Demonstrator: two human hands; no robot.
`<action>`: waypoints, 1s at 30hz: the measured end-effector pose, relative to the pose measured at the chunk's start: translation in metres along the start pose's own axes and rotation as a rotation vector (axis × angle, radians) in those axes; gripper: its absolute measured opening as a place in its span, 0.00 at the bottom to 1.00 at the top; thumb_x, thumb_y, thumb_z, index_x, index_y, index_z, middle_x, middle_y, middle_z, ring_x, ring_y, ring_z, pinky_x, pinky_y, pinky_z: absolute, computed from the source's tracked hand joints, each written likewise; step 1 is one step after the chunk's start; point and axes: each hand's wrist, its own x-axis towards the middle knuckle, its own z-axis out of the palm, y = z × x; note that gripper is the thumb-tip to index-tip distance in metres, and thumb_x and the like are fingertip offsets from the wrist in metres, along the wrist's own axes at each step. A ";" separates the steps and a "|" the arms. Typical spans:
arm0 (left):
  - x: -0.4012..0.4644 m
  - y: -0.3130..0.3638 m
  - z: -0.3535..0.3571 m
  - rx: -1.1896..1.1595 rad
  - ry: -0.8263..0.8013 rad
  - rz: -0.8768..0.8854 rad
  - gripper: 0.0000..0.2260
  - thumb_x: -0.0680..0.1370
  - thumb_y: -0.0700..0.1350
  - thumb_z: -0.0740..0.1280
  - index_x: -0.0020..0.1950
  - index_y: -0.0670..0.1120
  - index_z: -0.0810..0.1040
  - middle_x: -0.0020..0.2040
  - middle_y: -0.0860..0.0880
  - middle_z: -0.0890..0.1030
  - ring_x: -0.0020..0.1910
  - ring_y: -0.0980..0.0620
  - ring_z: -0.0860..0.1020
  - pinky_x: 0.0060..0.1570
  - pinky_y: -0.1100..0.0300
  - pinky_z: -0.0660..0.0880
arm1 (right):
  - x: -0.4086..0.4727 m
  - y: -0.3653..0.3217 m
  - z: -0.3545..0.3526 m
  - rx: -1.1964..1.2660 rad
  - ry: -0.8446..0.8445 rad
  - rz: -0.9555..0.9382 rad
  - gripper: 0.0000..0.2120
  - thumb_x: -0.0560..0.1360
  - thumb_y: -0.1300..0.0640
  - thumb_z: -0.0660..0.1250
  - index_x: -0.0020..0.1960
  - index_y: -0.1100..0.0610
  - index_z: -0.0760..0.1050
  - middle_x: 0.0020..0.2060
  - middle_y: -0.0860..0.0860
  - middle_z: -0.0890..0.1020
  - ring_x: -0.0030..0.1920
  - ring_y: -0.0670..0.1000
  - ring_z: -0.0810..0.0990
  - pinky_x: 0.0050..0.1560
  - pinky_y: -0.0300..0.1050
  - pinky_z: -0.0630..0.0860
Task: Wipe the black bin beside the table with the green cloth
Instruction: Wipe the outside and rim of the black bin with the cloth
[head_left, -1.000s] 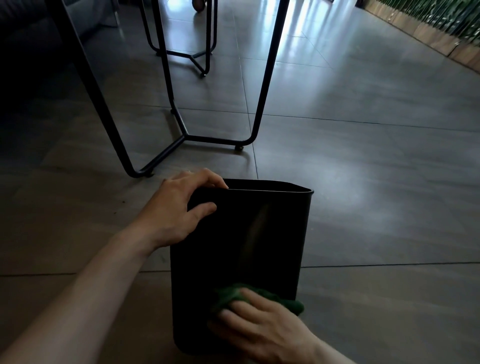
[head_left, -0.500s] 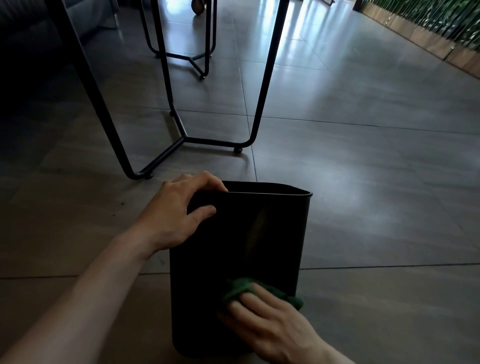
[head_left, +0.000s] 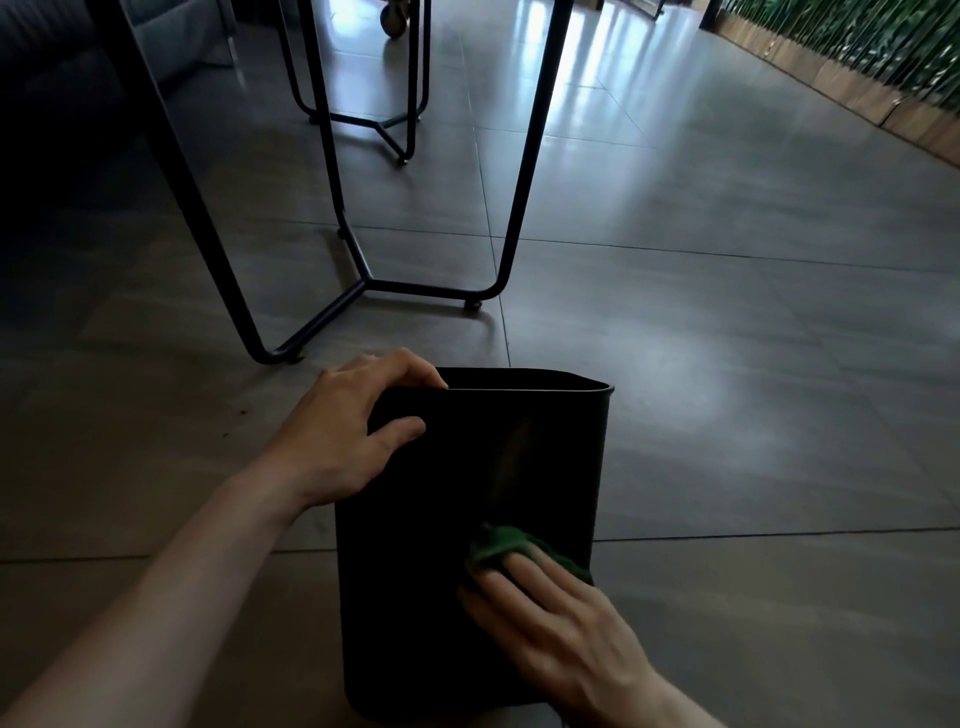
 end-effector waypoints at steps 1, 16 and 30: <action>0.000 0.000 0.000 0.006 -0.002 0.003 0.17 0.75 0.44 0.73 0.57 0.63 0.76 0.55 0.60 0.81 0.57 0.61 0.78 0.56 0.61 0.73 | -0.002 0.004 -0.003 -0.008 -0.015 -0.026 0.13 0.82 0.63 0.67 0.65 0.58 0.82 0.58 0.55 0.85 0.56 0.59 0.84 0.67 0.53 0.76; -0.004 0.005 -0.003 -0.019 -0.009 -0.013 0.17 0.74 0.43 0.73 0.57 0.63 0.77 0.55 0.59 0.82 0.59 0.57 0.79 0.61 0.49 0.77 | 0.013 0.010 -0.010 -0.034 0.031 0.174 0.13 0.79 0.60 0.68 0.62 0.60 0.83 0.51 0.57 0.85 0.55 0.62 0.80 0.48 0.56 0.82; -0.003 0.012 -0.006 -0.026 -0.014 -0.043 0.16 0.75 0.41 0.73 0.56 0.60 0.78 0.54 0.59 0.82 0.58 0.57 0.79 0.61 0.47 0.76 | -0.004 0.016 -0.026 0.152 -0.065 0.441 0.20 0.67 0.63 0.80 0.58 0.60 0.83 0.47 0.56 0.81 0.46 0.60 0.81 0.40 0.55 0.81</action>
